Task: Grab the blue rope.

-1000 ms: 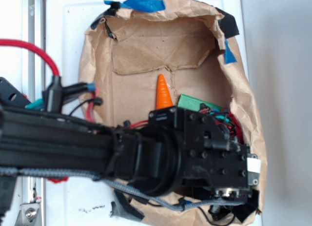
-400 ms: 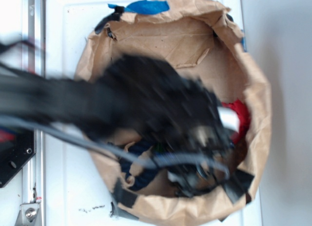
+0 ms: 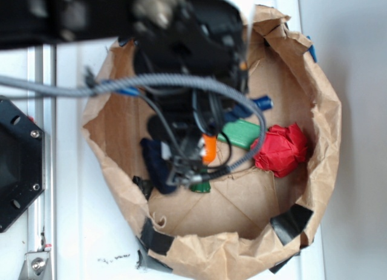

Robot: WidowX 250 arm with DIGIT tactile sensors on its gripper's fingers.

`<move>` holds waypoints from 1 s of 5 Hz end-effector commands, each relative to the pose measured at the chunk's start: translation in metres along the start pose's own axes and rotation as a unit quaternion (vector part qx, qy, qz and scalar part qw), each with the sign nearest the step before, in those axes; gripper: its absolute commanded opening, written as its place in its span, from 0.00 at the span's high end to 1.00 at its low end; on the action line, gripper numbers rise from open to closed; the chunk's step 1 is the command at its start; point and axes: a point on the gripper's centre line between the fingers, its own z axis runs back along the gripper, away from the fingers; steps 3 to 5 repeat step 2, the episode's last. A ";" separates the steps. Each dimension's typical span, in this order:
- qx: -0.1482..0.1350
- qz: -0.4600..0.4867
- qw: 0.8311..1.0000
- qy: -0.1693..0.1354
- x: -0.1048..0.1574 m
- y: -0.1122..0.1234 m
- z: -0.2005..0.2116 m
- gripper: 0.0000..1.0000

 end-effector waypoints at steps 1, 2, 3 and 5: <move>0.059 0.035 0.998 -0.008 0.024 0.016 0.022 1.00; 0.065 0.043 0.997 -0.005 0.032 0.024 0.019 1.00; 0.065 0.043 0.997 -0.005 0.032 0.024 0.019 1.00; 0.065 0.043 0.997 -0.005 0.032 0.024 0.019 1.00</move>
